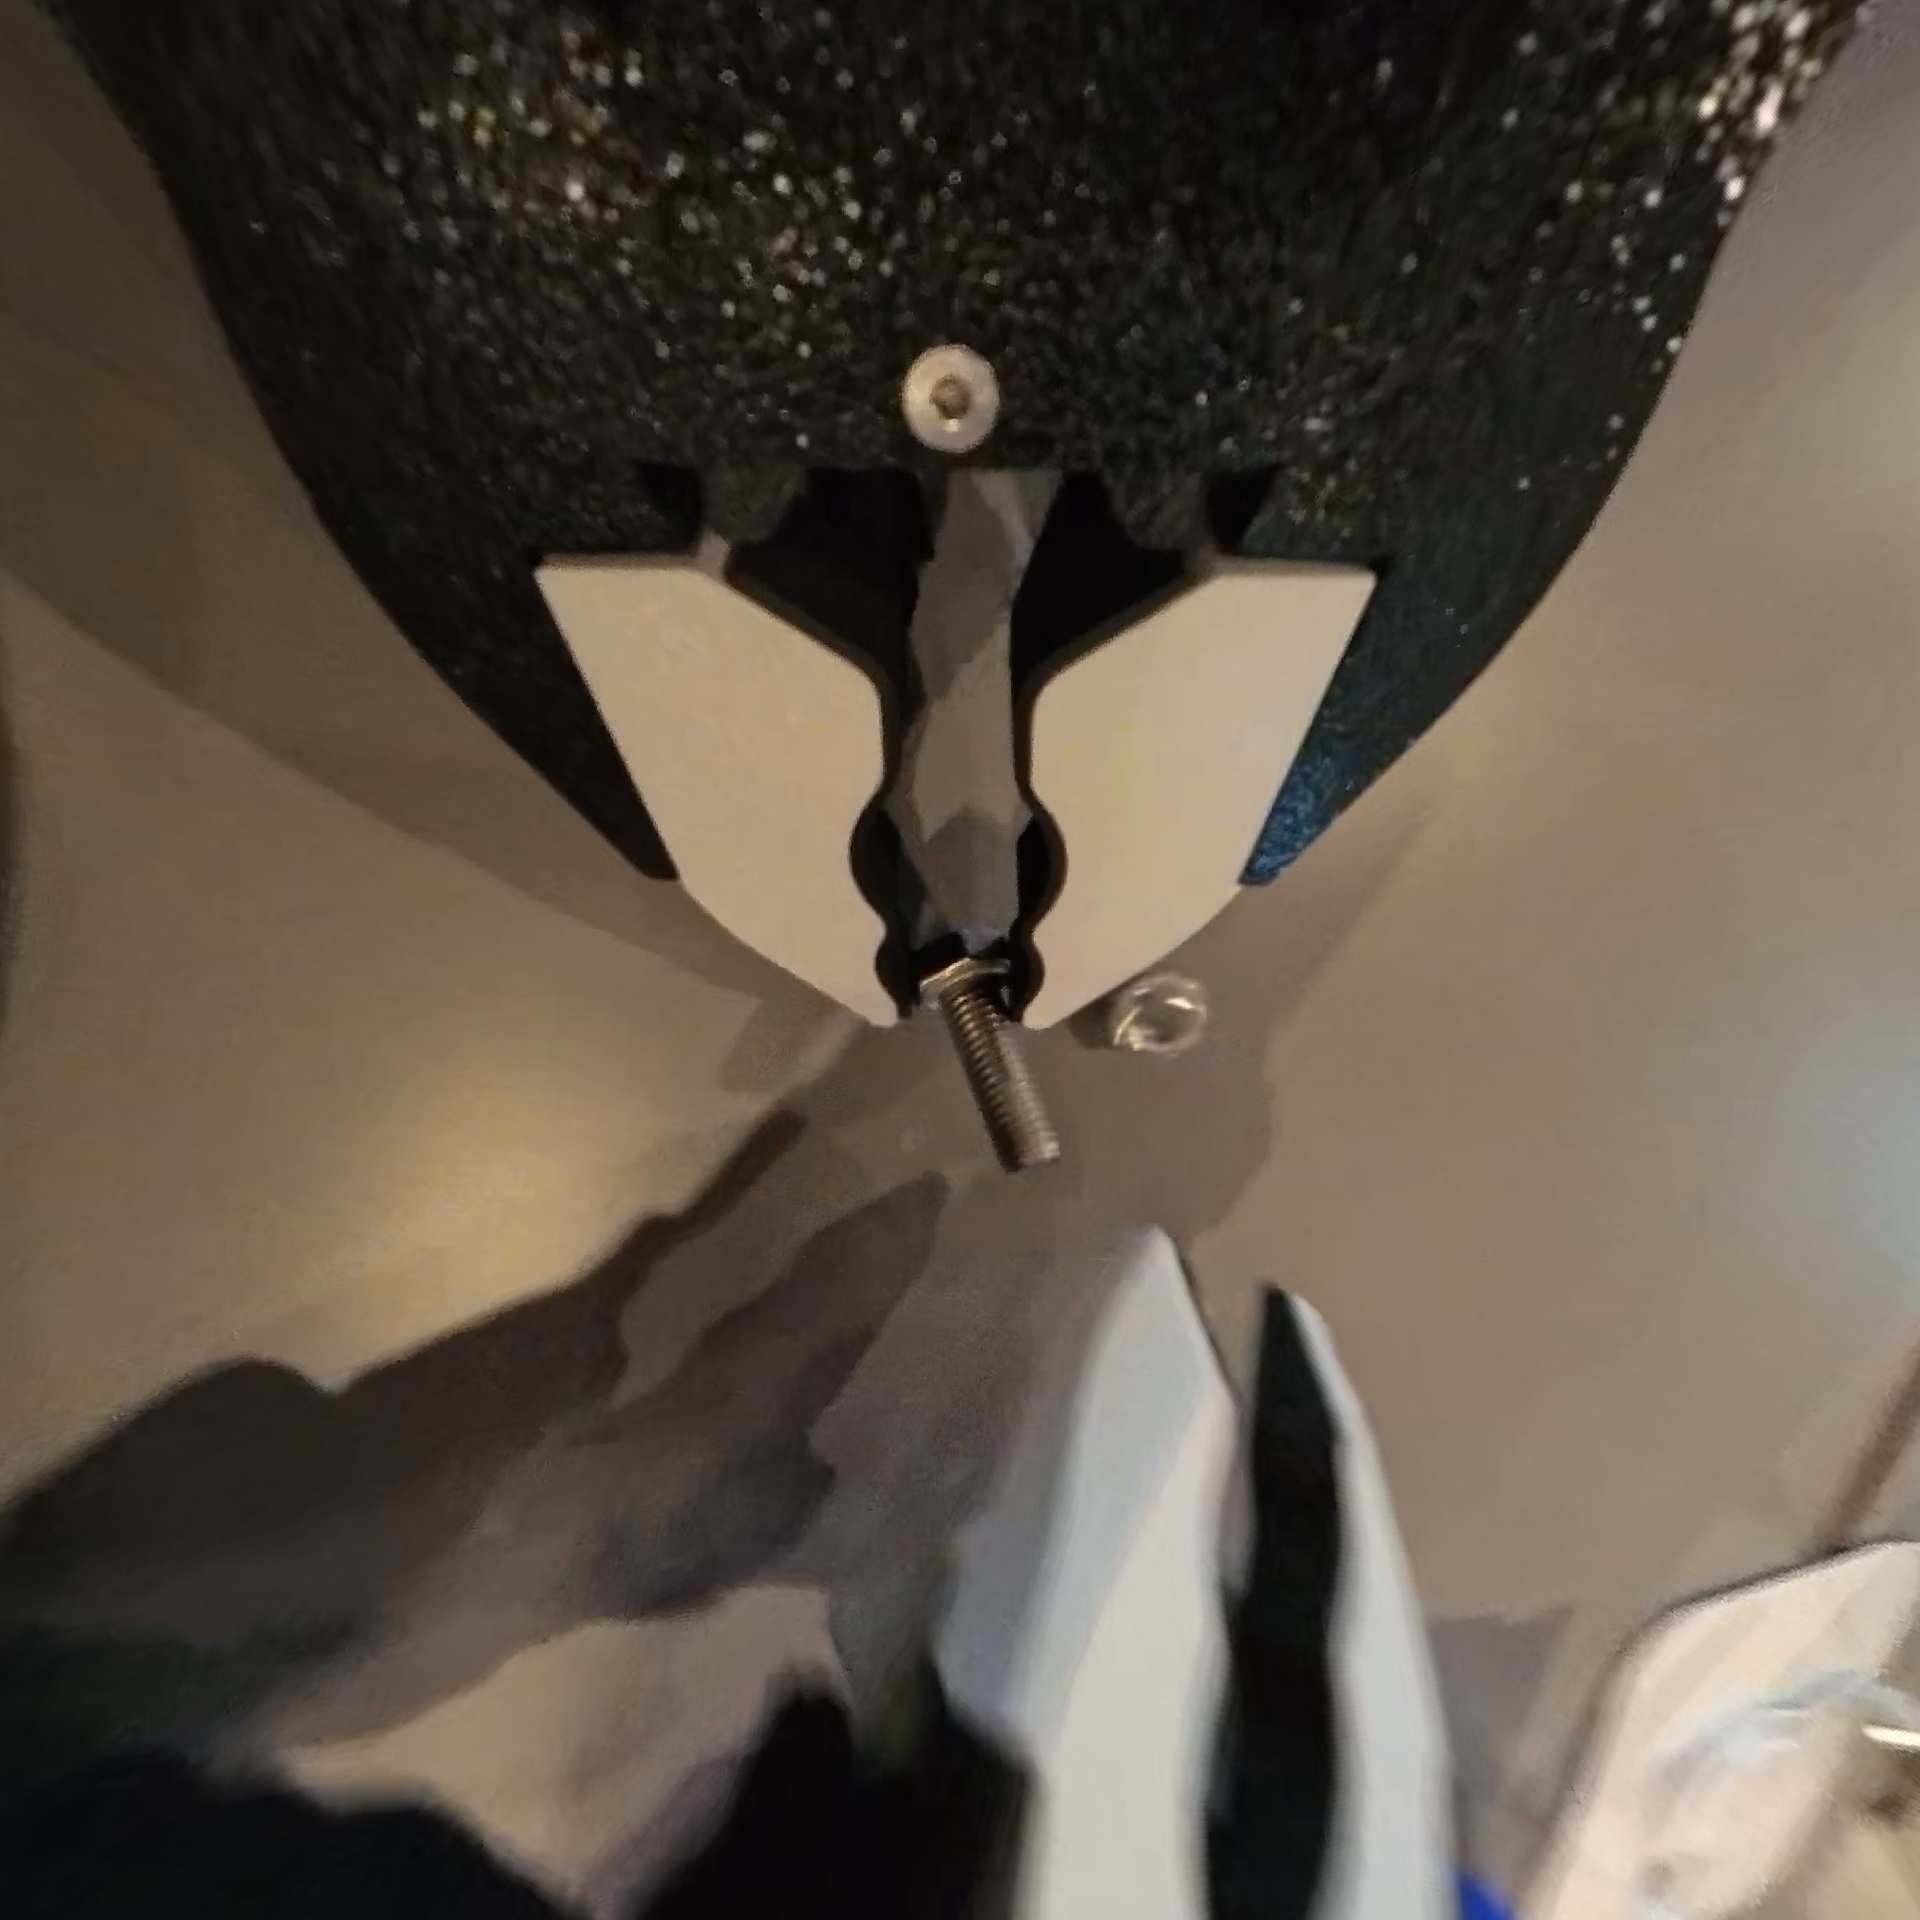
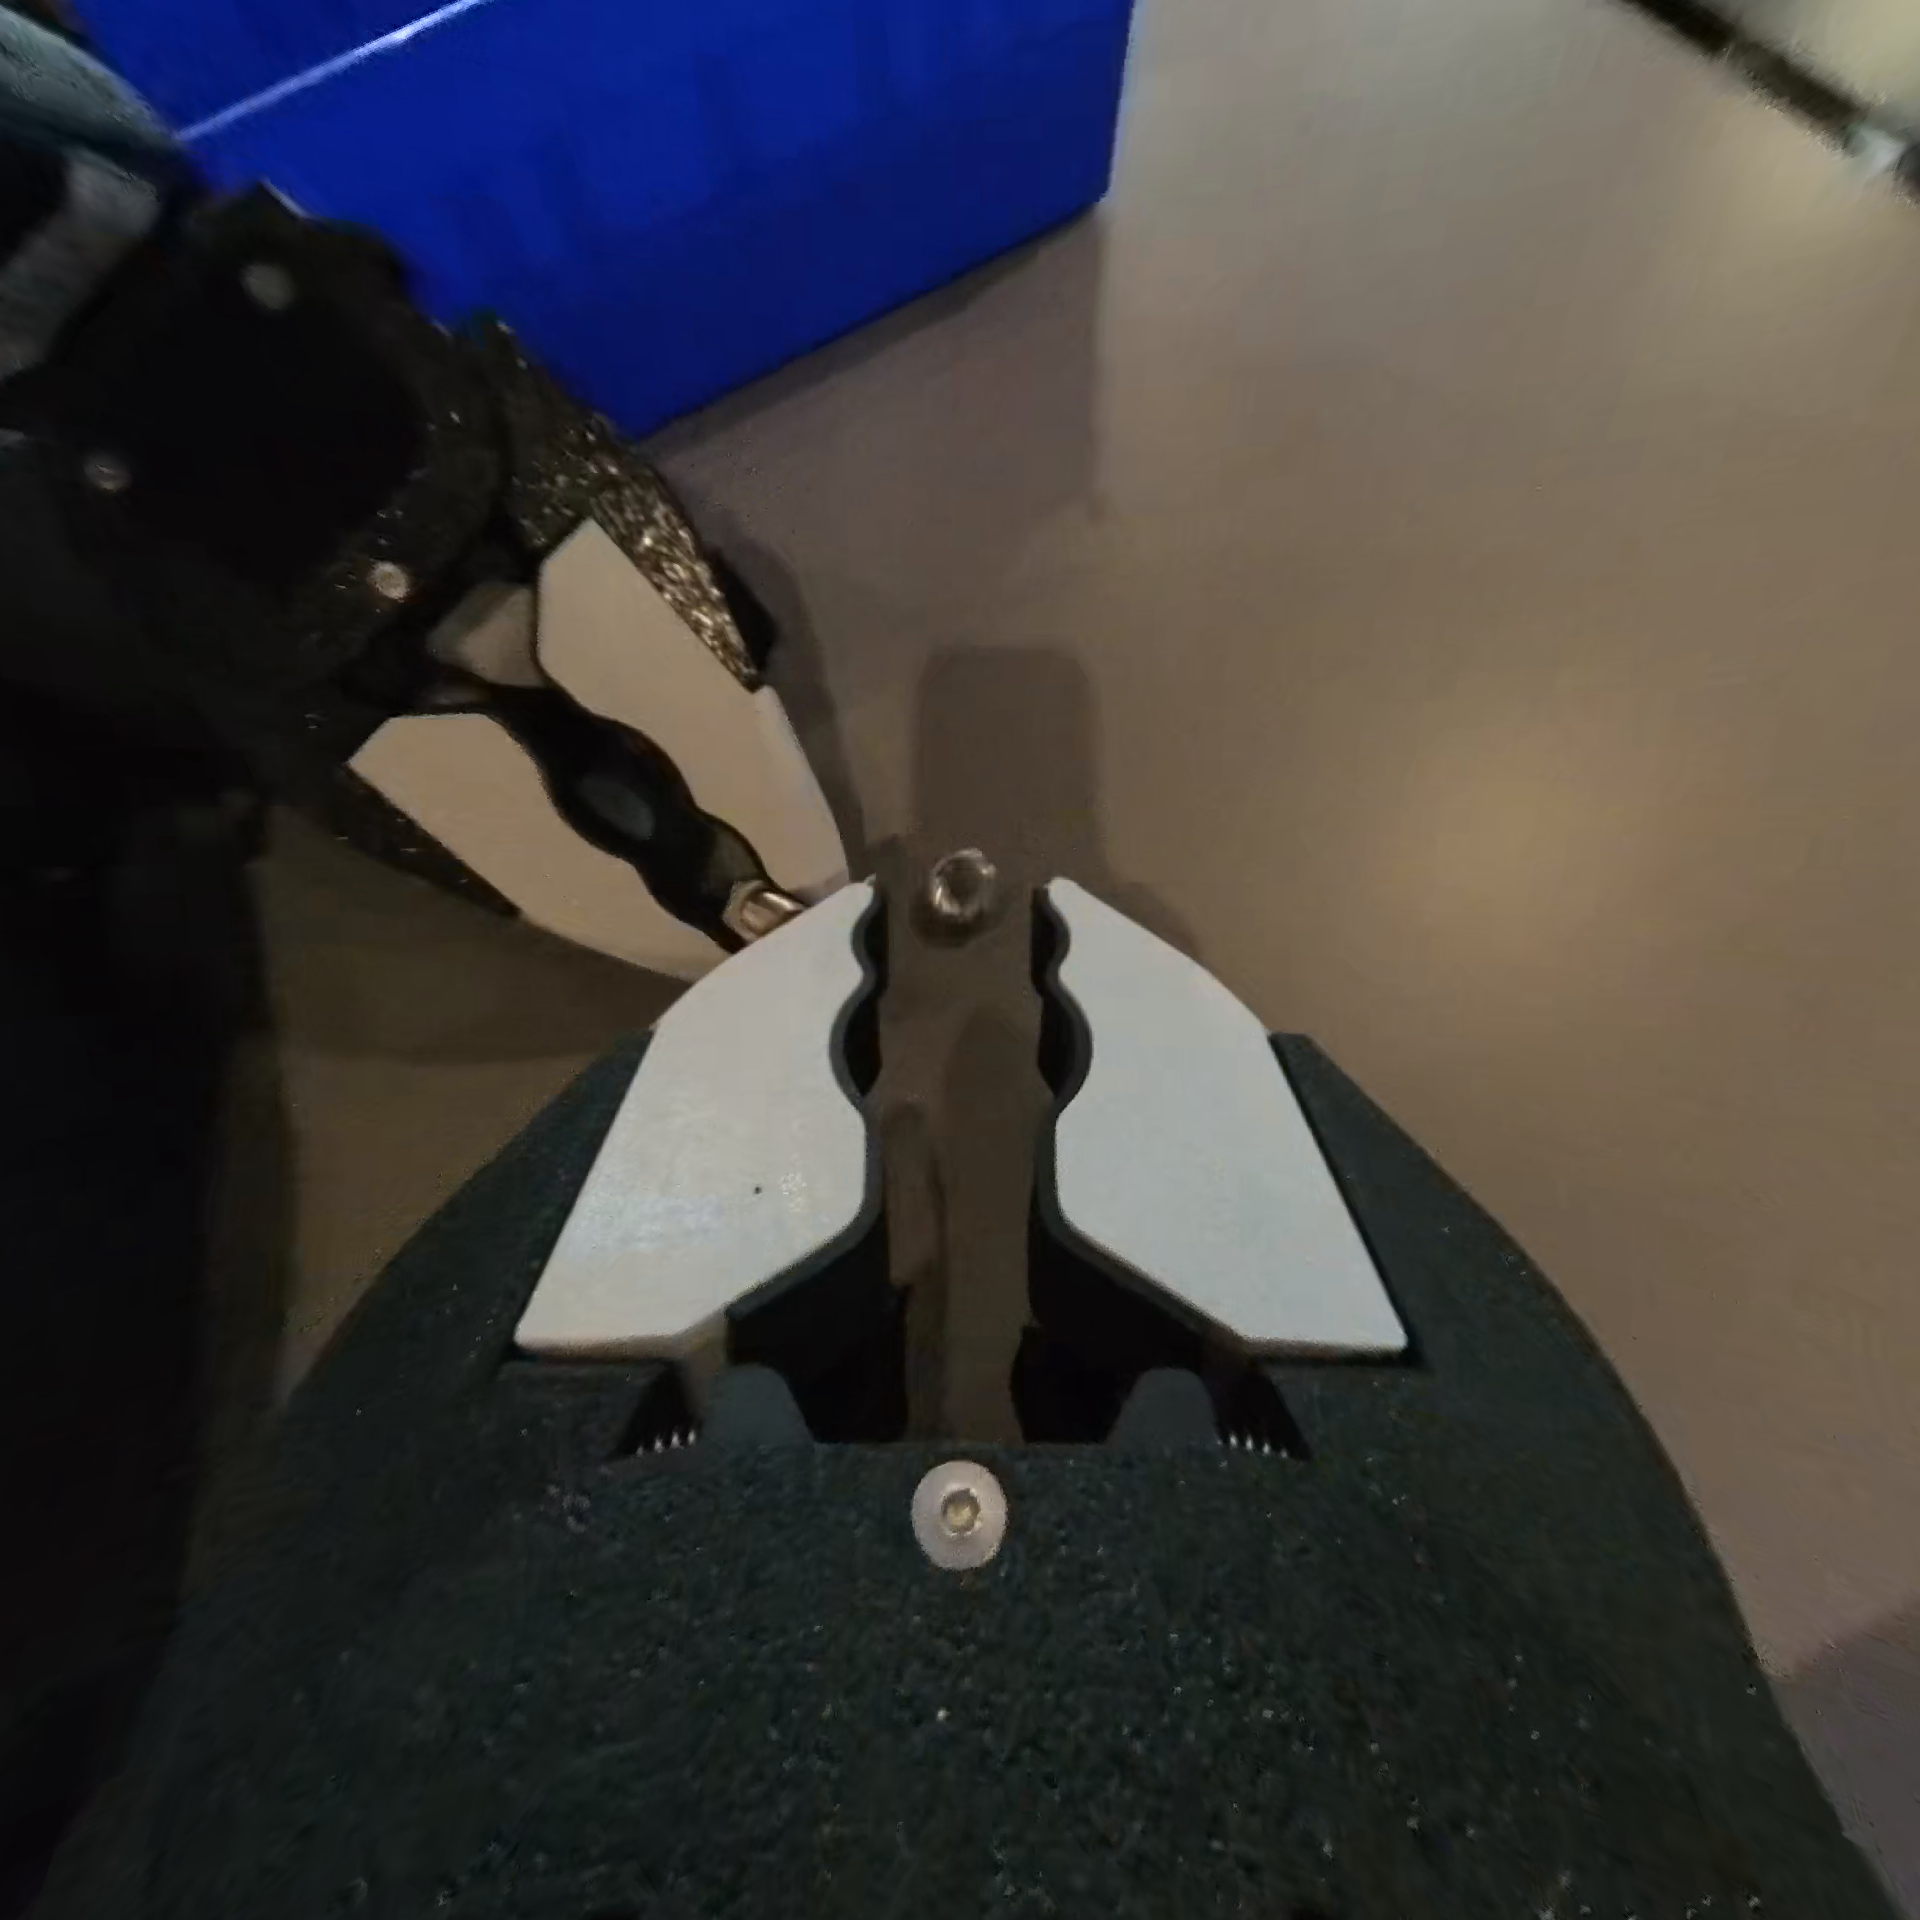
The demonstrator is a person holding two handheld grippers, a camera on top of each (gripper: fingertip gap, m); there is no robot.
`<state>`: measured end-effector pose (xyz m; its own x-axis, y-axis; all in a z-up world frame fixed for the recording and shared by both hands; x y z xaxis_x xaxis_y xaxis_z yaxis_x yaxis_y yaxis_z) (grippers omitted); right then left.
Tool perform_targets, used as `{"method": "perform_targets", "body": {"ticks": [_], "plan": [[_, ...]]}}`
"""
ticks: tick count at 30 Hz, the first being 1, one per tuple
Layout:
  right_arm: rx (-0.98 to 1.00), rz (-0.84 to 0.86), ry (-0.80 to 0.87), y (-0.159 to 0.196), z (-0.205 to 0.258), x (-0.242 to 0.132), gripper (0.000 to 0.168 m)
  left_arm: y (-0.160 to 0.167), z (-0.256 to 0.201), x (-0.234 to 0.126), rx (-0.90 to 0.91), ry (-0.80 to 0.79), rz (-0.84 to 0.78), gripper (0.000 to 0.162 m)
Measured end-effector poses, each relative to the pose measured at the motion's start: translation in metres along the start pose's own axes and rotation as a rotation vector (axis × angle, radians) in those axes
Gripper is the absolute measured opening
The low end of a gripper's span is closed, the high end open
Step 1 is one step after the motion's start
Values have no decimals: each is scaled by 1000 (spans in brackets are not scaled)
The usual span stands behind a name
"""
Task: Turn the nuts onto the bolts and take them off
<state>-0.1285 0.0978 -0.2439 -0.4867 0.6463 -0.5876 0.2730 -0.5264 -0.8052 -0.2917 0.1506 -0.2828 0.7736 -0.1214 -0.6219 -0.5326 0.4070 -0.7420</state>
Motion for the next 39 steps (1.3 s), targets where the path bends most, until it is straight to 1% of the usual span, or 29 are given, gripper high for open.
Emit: {"method": "perform_targets", "body": {"ticks": [1, 3, 4, 6, 7, 10, 14, 17, 19, 21, 23, 24, 26, 27, 29, 31, 33, 34, 37, 39], "plan": [[-22, -7, 6, 1, 0, 6, 27, 0, 3, -2, -29, -43, -24, 17], [-85, 38, 39, 3, 0, 19, 26, 0, 11, -11, -111, -121, -95, 17], [-125, 76, 26, 6, 2, 25, 25, 1, 15, -15, -152, -155, -133, 17], [-159, 168, 36, 10, 3, 36, 29, 4, 23, -24, -215, -205, -188, 17], [-164, 187, 29, 12, 4, 39, 31, 6, 25, -28, -236, -222, -205, 16], [-142, 158, 18, 16, 6, 44, 30, 8, 27, -31, -254, -234, -221, 17], [-139, 158, 45, 16, 7, 45, 20, 6, 25, -29, -230, -223, -203, 17], [-148, 145, 66, 11, 11, 38, 19, 5, 23, -28, -214, -213, -204, 17], [-155, 86, 108, 0, 18, 19, 18, 4, 23, -29, -211, -205, -215, 17], [-162, 29, 176, -13, 23, -15, 18, 4, 22, -28, -212, -194, -215, 17], [-176, 22, 335, -18, 18, -61, 18, 4, 22, -27, -217, -177, -217, 17], [-171, 45, 436, -16, 12, -87, 18, 4, 21, -27, -218, -169, -220, 17], [-106, 146, 615, -1, -5, -138, 18, 3, 20, -26, -212, -157, -222, 17], [-49, 205, 683, 11, -15, -160, 18, 2, 19, -26, -207, -154, -222, 17], [79, 327, 753, 41, -36, -194, 18, 1, 17, -26, -194, -150, -221, 17], [199, 433, 719, 74, -55, -211, 18, 0, 16, -26, -182, -148, -220, 17], [314, 552, 649, 101, -69, -215, 19, -1, 15, -25, -177, -143, -219, 17], [336, 591, 627, 110, -75, -214, 19, -1, 15, -25, -177, -137, -218, 17], [350, 614, 550, 127, -87, -204, 19, -1, 15, -23, -178, -126, -215, 17], [365, 667, 502, 133, -90, -198, 19, 0, 14, -23, -176, -121, -211, 17]]}}
Point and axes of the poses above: each gripper's, where its closed fingertips meet, x out along the fingers, y out of its underside, z = x × y across the jaws, the point moved 10 cm from there along -x, back along the fingers, and after that the axes turned 2 degrees about y, right-handed, at the moved point
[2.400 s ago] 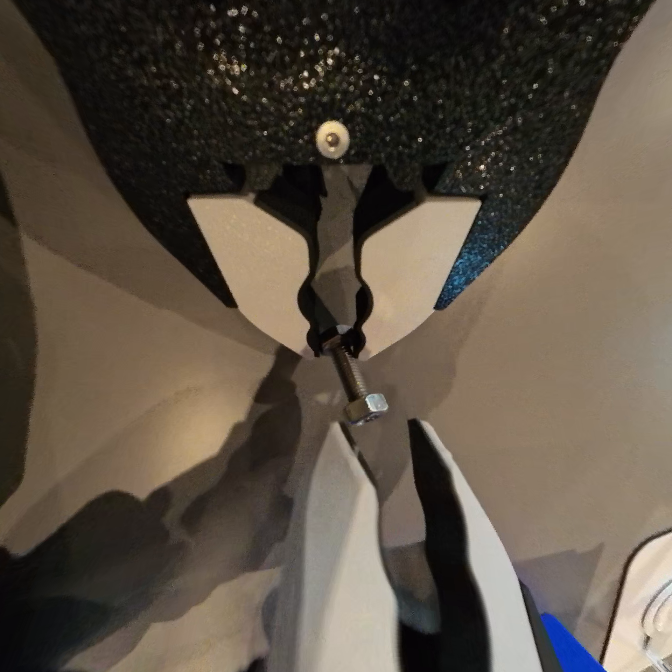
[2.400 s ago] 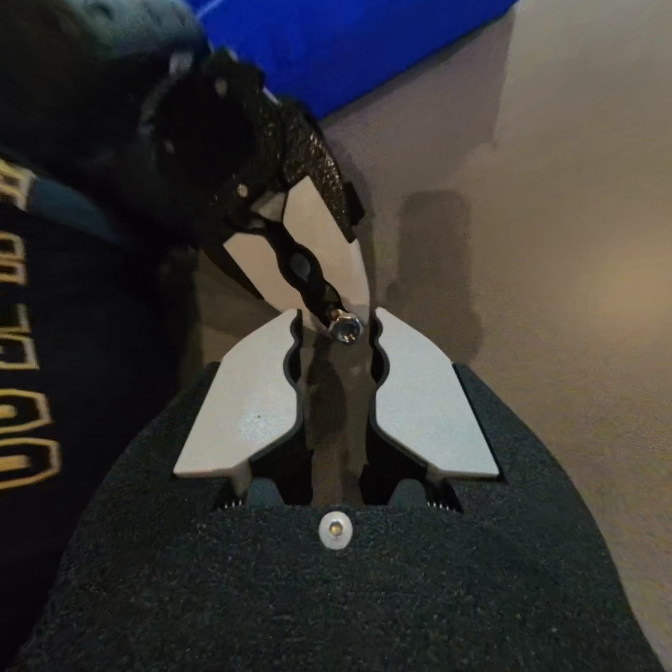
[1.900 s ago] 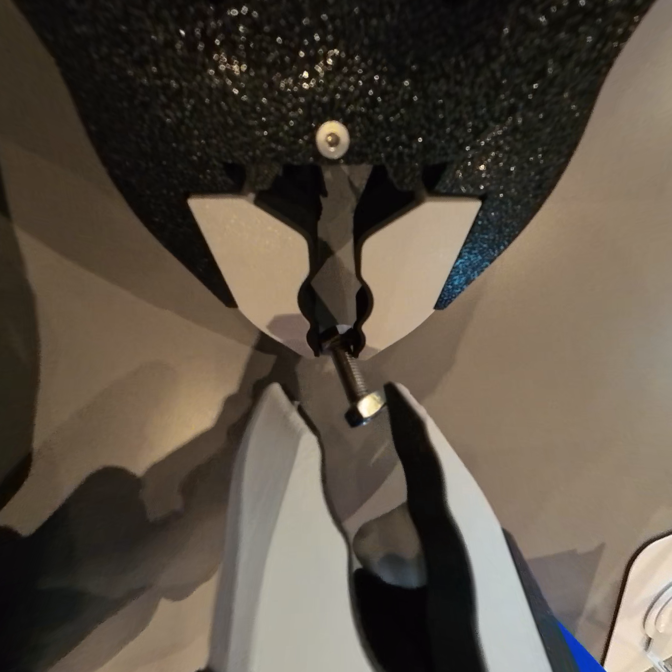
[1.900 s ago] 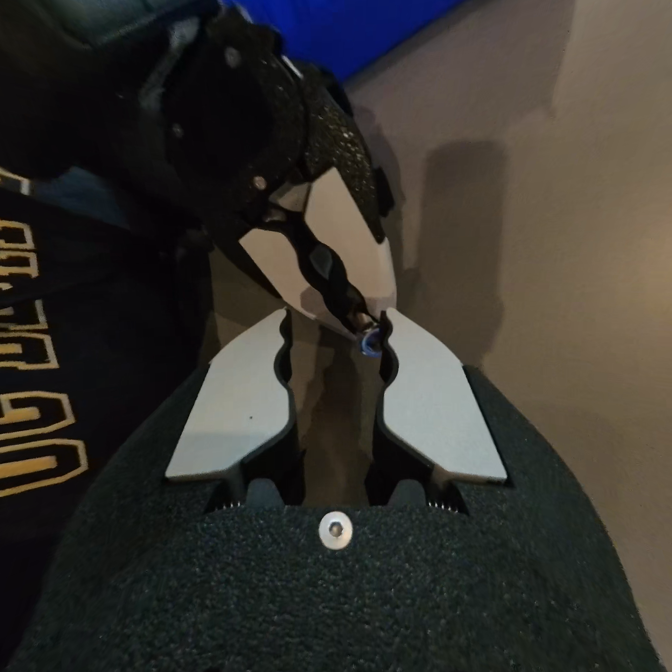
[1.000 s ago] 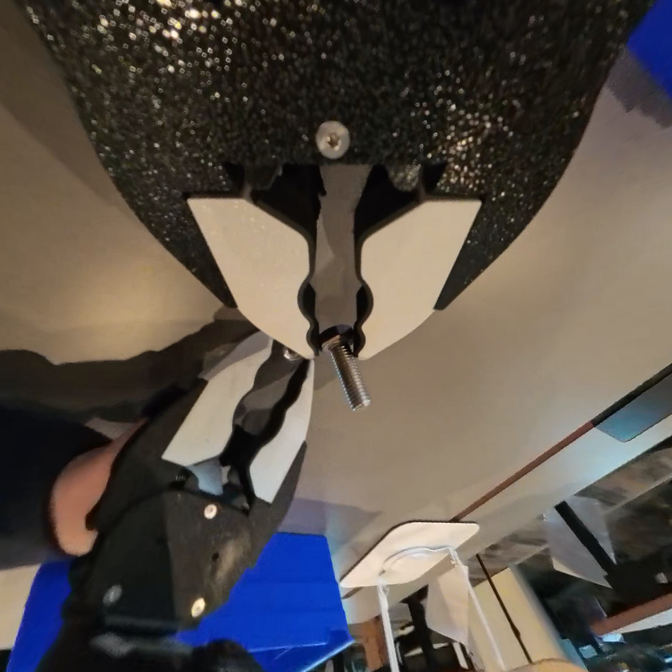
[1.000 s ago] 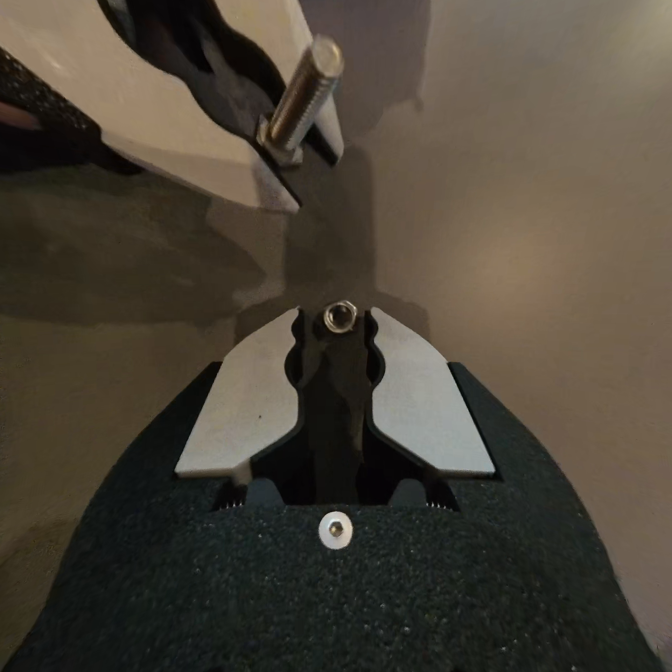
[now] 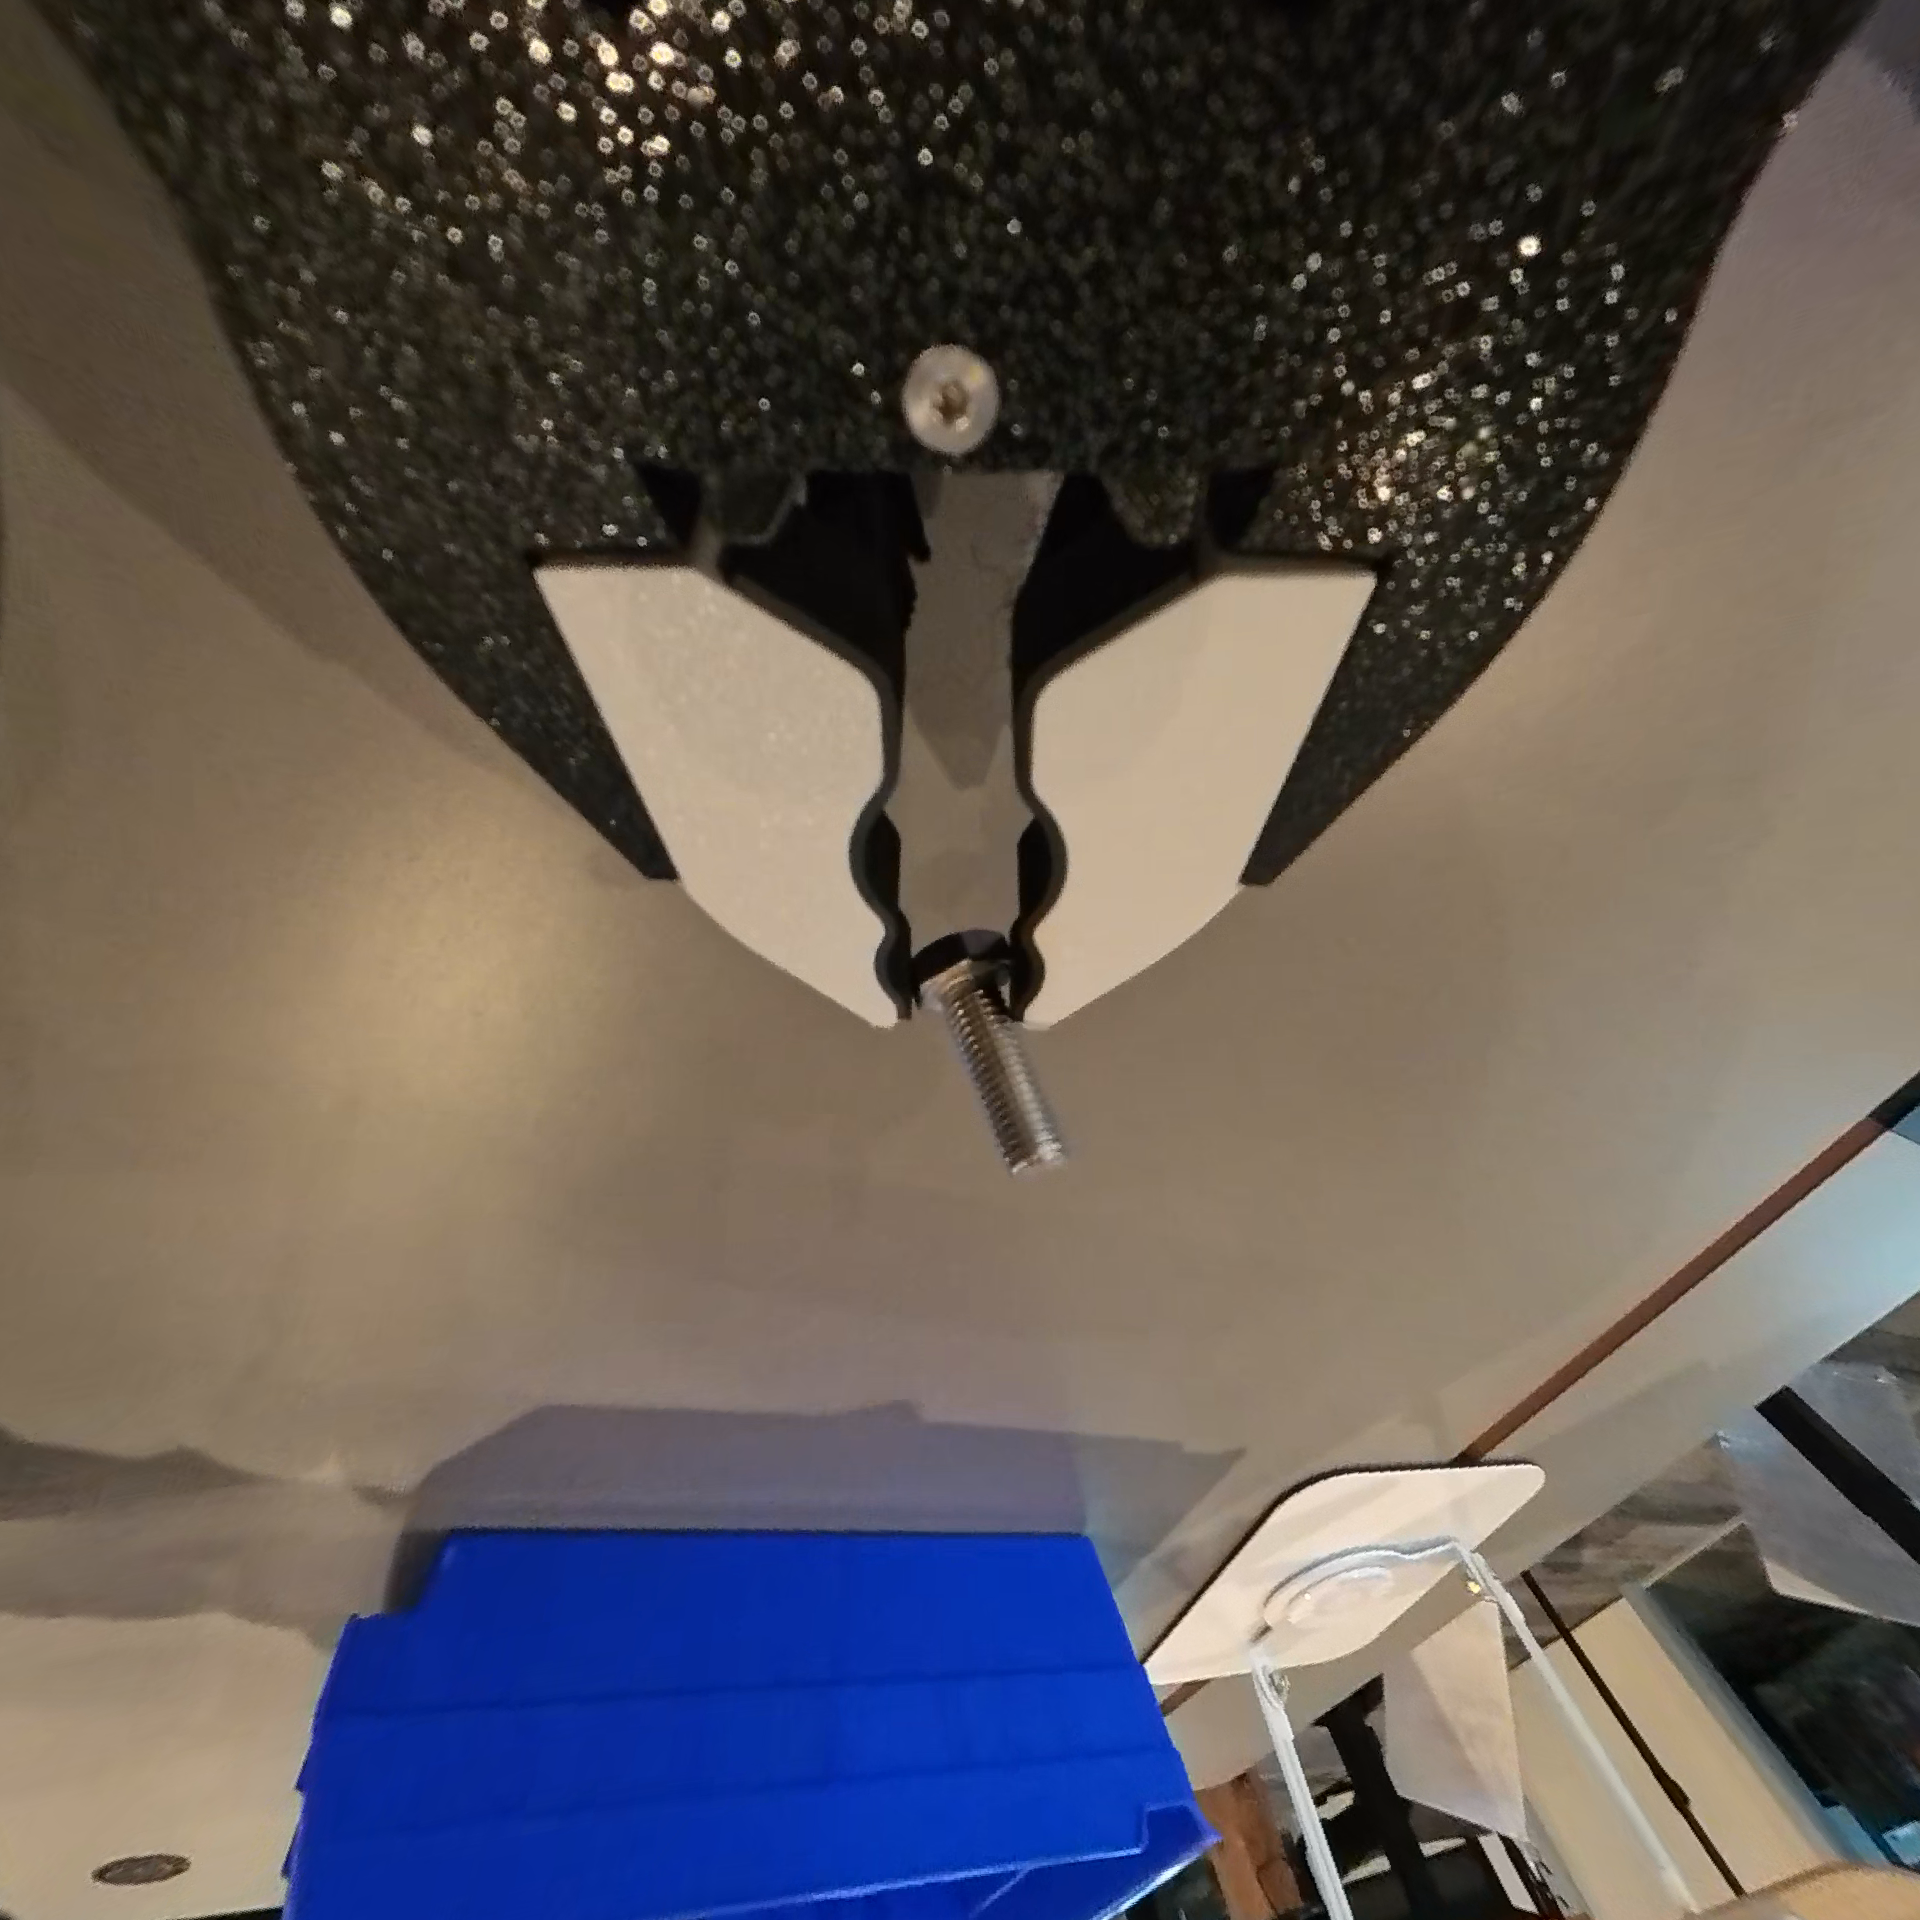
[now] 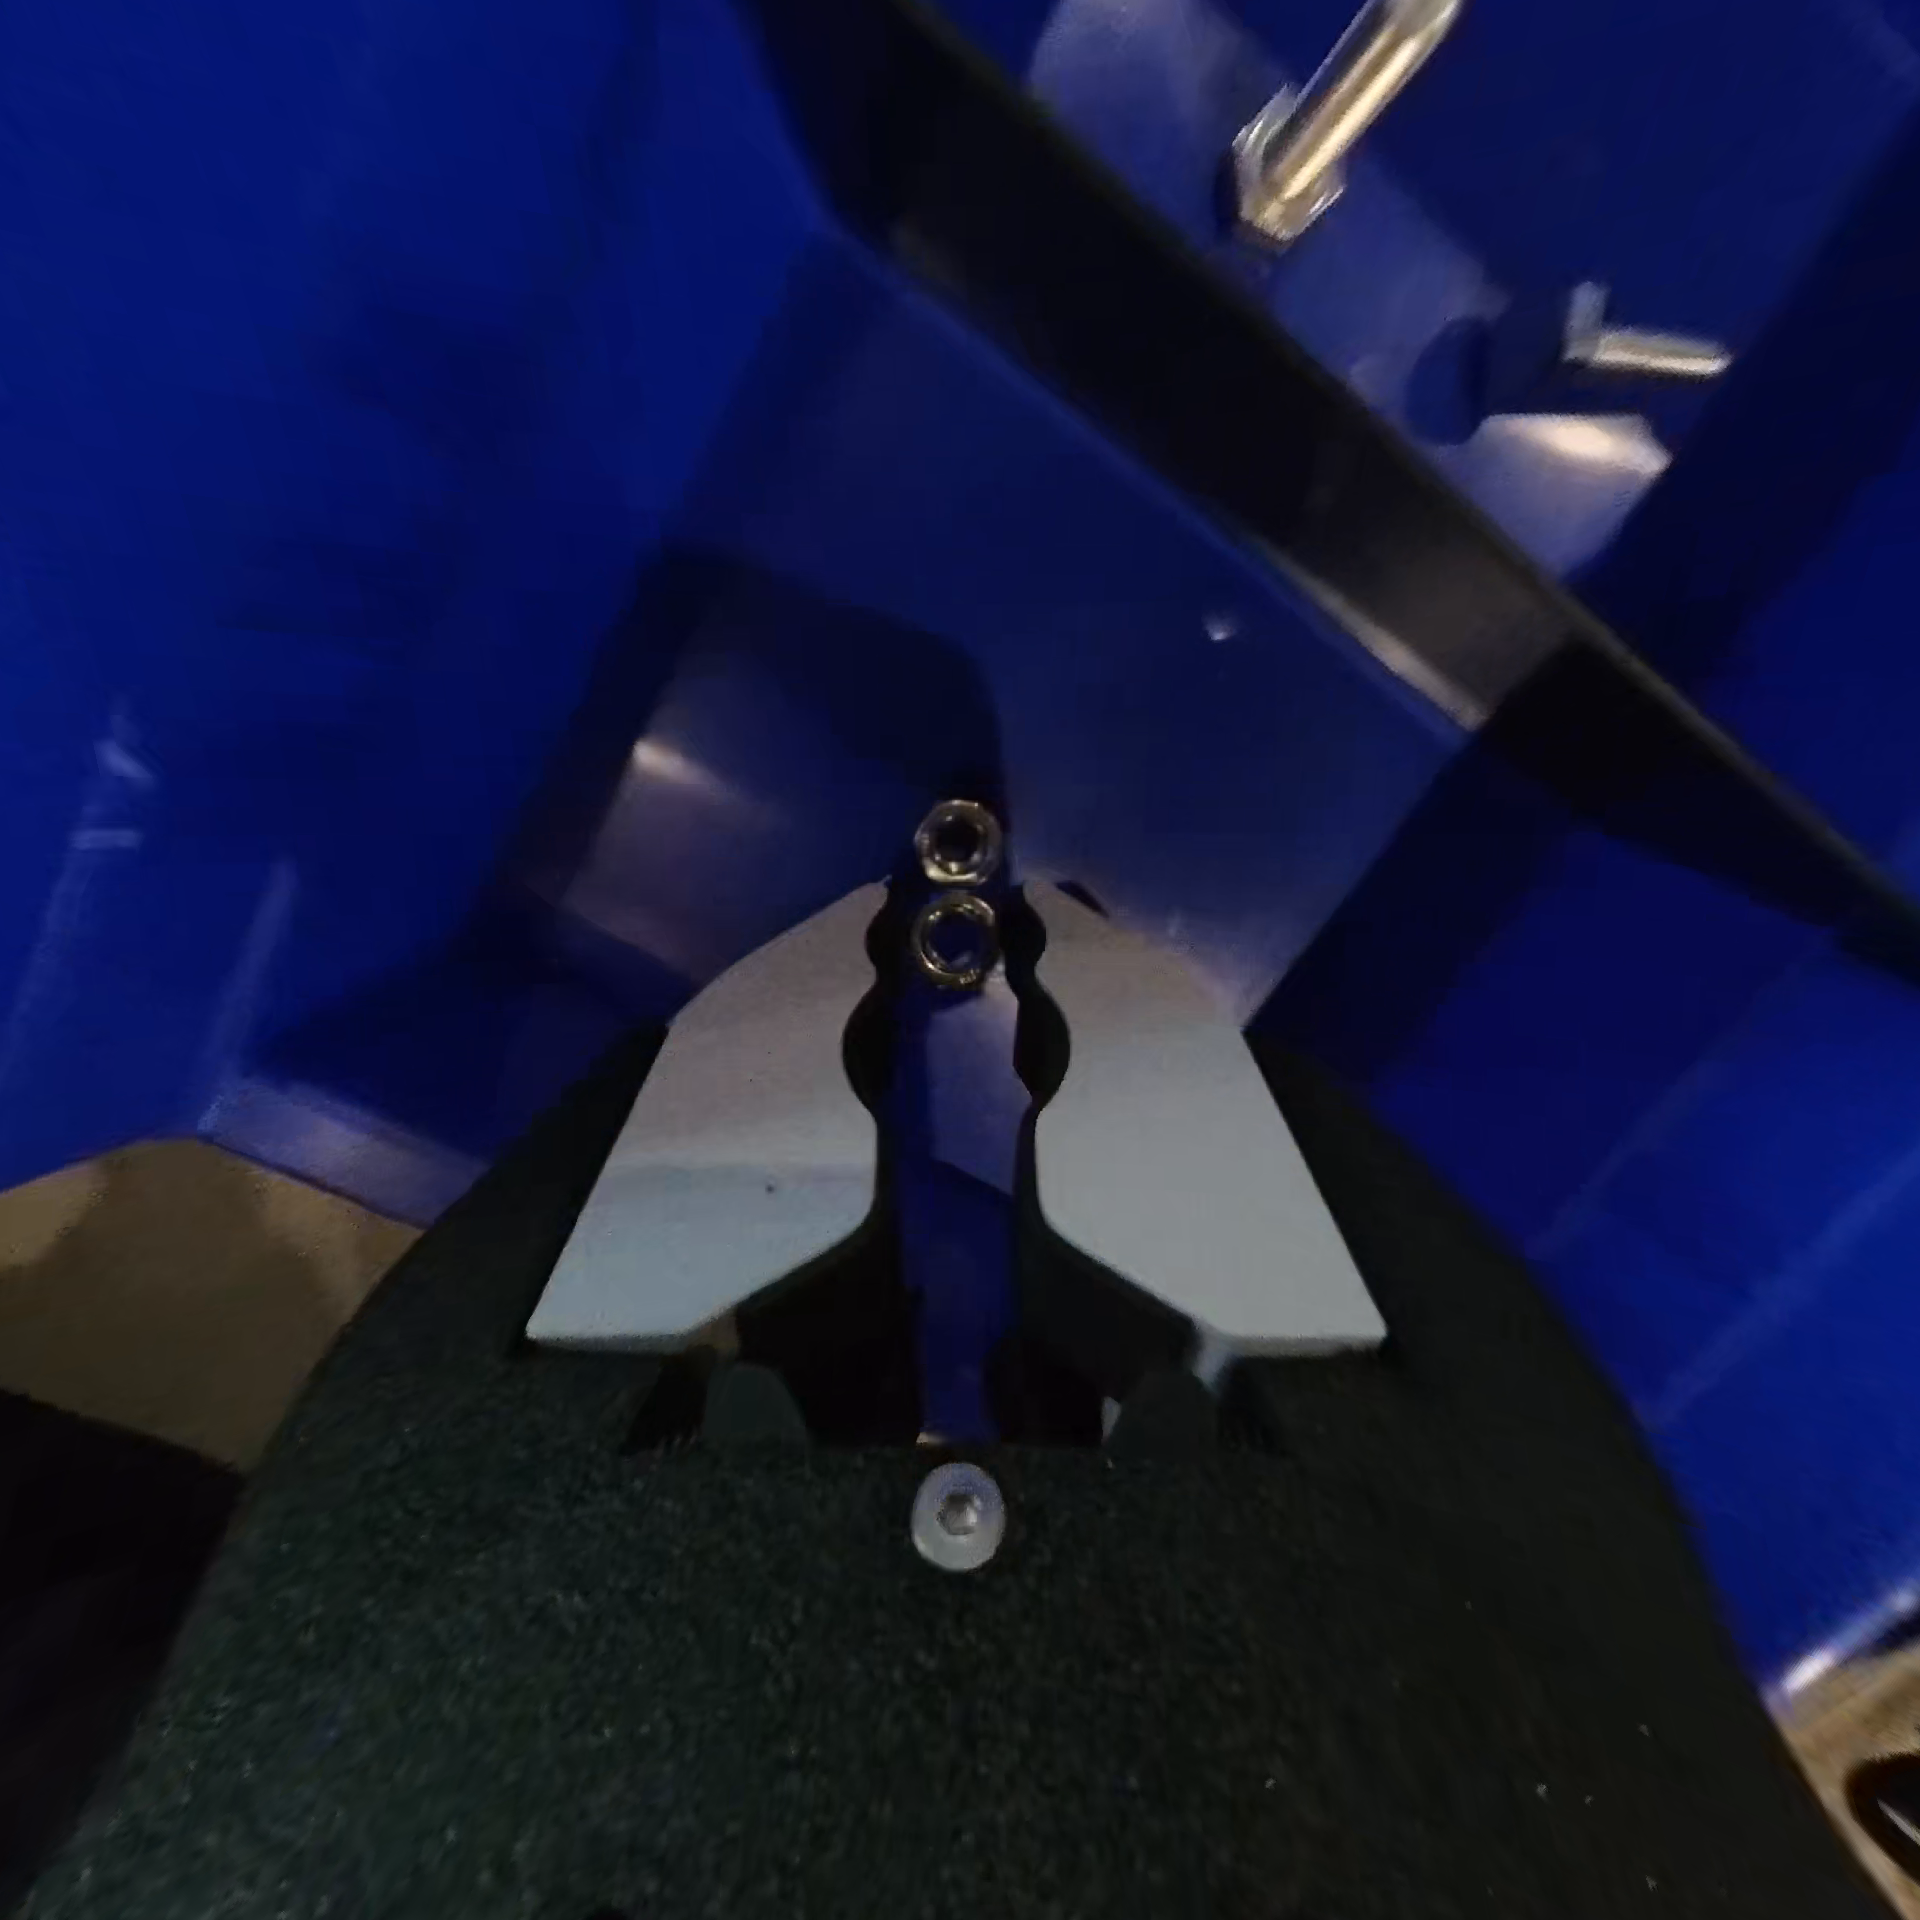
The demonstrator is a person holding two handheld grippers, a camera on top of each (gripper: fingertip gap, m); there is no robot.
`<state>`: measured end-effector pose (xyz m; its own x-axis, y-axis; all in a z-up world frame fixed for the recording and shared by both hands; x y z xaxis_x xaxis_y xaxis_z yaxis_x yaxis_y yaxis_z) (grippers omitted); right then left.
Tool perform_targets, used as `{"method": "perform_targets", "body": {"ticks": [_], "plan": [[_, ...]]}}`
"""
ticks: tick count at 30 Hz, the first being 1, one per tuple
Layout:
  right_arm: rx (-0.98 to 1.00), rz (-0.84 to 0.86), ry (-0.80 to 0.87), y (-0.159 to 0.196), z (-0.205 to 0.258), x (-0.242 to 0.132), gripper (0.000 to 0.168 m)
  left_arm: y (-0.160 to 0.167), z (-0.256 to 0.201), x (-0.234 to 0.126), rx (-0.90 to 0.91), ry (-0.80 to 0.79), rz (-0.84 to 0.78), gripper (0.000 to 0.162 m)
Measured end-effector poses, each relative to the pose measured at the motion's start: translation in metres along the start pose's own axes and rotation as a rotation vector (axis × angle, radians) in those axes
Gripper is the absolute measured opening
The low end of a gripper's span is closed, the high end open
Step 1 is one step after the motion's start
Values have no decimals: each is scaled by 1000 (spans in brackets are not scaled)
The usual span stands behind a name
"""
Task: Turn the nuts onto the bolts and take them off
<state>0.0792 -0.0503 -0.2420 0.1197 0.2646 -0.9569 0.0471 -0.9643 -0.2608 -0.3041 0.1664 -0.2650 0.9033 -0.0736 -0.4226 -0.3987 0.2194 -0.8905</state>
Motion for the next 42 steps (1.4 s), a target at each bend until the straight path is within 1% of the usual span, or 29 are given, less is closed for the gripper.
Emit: {"method": "perform_targets", "body": {"ticks": [2, 4, 5, 6, 8, 10, 12, 13, 14, 15, 18, 19, 21, 25, 28, 29, 30, 31, 34, 35, 37, 39, 40, 42], "plan": [[-14, 54, -27, 1, 2, 8, 19, 0, 0, 0, 1, 2, 4, 17], [-4, 59, -34, -1, 2, 12, 21, 0, 0, 0, 2, 3, 3, 17], [11, 48, -34, -2, 2, 11, 30, 0, 0, 1, 2, 4, 3, 17], [29, 32, -30, -3, 2, 8, 34, 0, 0, 1, 2, 5, 3, 17], [68, -25, 11, -7, 4, -8, 38, 1, 0, 2, 0, 9, 5, 17], [90, -146, 53, -15, 16, -35, 40, 2, -1, 2, 1, 16, 7, 17], [44, -346, 42, -32, 43, -65, 39, 2, -1, 4, 5, 23, 9, 17], [-7, -458, 30, -44, 61, -77, 28, 2, -2, 4, 9, 26, 9, 17], [-74, -572, -17, -57, 82, -84, 30, 2, -2, 4, 13, 28, 9, 17], [-154, -642, -101, -71, 104, -87, 27, 2, -3, 5, 17, 30, 9, 17], [-321, -699, -288, -105, 163, -74, 27, 2, -4, 6, 32, 34, 13, 17], [-347, -724, -362, -114, 180, -66, 28, 2, -4, 6, 38, 37, 11, 17], [-335, -752, -486, -131, 205, -45, 29, 2, -5, 5, 52, 36, 9, 17], [-255, -684, -685, -148, 226, -9, 31, 1, -7, 6, 74, 42, 8, 17], [-216, -665, -751, -152, 229, 3, 32, 1, -9, 6, 88, 45, 10, 17], [-215, -655, -765, -152, 230, 5, 27, 0, -9, 6, 94, 50, 10, 17], [-223, -649, -760, -152, 231, 7, 13, 0, -10, 7, 101, 56, 13, 17], [-232, -655, -749, -152, 231, 7, 10, 0, -11, 7, 108, 52, 18, 17], [-251, -650, -721, -150, 231, 4, 10, -1, -13, 8, 117, 50, 1, 18], [-257, -655, -711, -149, 230, 1, 10, -2, -13, 7, 91, 73, -22, 22], [-269, -669, -680, -147, 225, -9, 10, -1, -9, 7, 5, 90, -40, 43], [-276, -690, -586, -145, 207, -26, 10, 0, -3, 6, -57, 86, -42, 51], [-271, -706, -503, -143, 193, -36, 10, 0, -1, 5, -75, 92, -49, 49], [-220, -720, -312, -139, 155, -57, 10, 1, 0, 4, -85, 102, -47, 29]]}}
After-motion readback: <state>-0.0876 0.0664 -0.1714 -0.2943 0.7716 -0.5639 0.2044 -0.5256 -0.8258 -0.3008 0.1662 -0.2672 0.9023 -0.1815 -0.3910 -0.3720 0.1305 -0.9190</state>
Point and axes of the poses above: each gripper's, where its closed fingertips meet, x out along the fingers, y out of its underside, z = x × y across the jaws, the point moved 10 cm from there along -x, back along the fingers, and after that the axes turned 2 degrees about y, right-handed, at the moved point
